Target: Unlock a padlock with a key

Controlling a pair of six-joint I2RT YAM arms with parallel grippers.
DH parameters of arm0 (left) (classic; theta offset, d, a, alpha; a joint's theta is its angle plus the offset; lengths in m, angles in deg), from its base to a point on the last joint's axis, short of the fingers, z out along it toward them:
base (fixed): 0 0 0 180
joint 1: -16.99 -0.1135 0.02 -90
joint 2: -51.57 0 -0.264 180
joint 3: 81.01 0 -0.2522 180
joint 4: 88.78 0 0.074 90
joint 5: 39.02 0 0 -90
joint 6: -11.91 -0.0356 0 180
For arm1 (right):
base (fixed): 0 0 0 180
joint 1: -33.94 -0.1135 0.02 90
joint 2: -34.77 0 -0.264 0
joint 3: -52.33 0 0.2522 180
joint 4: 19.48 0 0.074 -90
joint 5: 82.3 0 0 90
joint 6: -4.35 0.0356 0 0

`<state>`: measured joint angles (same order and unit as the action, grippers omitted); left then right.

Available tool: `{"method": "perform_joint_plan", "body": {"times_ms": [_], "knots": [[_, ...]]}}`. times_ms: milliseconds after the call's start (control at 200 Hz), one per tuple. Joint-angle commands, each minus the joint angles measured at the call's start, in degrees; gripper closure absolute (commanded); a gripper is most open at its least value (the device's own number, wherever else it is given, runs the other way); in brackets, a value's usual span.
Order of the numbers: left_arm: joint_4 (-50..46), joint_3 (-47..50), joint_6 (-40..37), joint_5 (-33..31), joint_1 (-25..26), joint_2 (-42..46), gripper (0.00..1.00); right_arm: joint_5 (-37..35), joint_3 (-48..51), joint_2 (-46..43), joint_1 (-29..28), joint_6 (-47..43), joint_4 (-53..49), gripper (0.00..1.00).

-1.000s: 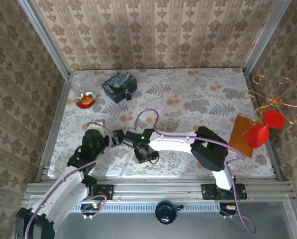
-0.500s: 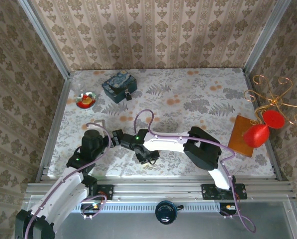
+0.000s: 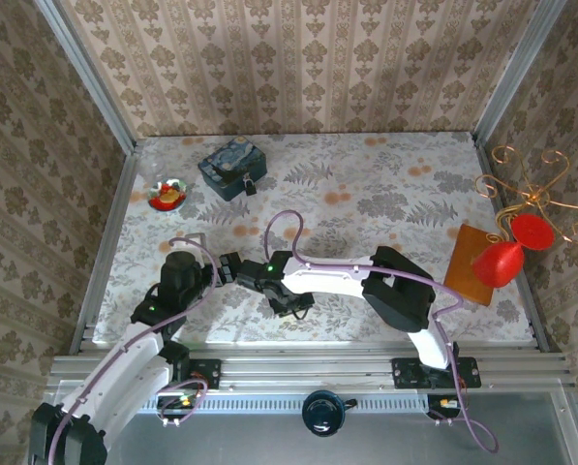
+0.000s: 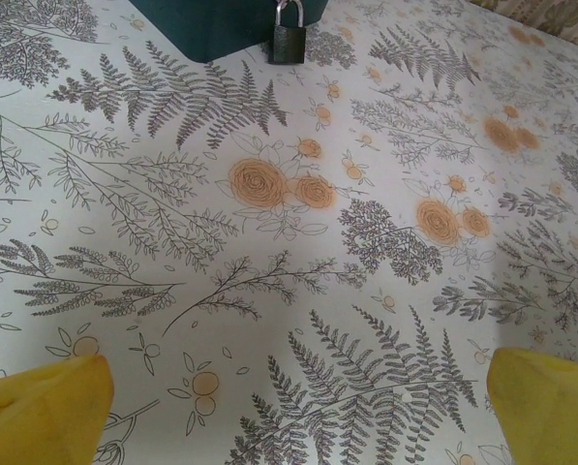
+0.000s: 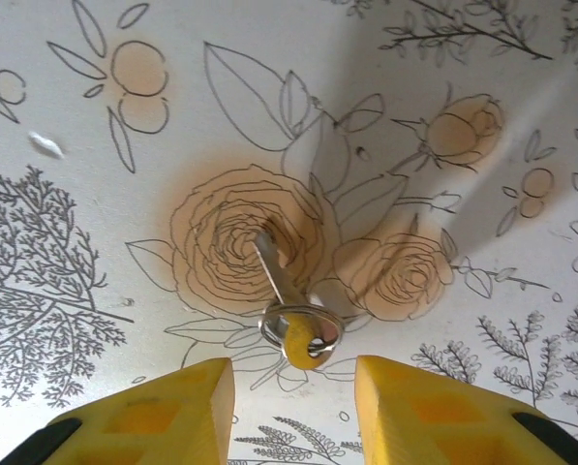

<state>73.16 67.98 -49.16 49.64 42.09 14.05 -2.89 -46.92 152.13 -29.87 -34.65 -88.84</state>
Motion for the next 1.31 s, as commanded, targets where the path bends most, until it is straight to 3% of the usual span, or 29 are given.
{"method": "perform_joint_plan", "body": {"times_ms": [0,290,720,1070,1300], "knots": [[1.1,0.3,0.1,-0.7,-0.2,-0.1,0.0,-2.7,0.6,-1.0,-0.2,1.7,-2.1,0.58],[1.6,0.2,-0.2,-0.9,-0.2,-0.9,0.0,-1.5,0.3,1.9,0.0,1.2,-0.2,0.57],[1.9,0.3,-0.4,-1.4,-0.3,-1.1,0.0,-3.7,1.5,2.4,0.9,0.8,1.1,0.69],[2.3,0.4,-0.6,-1.7,-0.2,-1.6,0.0,-5.6,3.0,1.8,2.0,-0.6,2.8,0.64],[2.3,0.4,-0.8,-2.0,-0.2,-1.6,0.0,-6.1,4.4,0.5,2.5,-1.3,4.3,0.75]]}}
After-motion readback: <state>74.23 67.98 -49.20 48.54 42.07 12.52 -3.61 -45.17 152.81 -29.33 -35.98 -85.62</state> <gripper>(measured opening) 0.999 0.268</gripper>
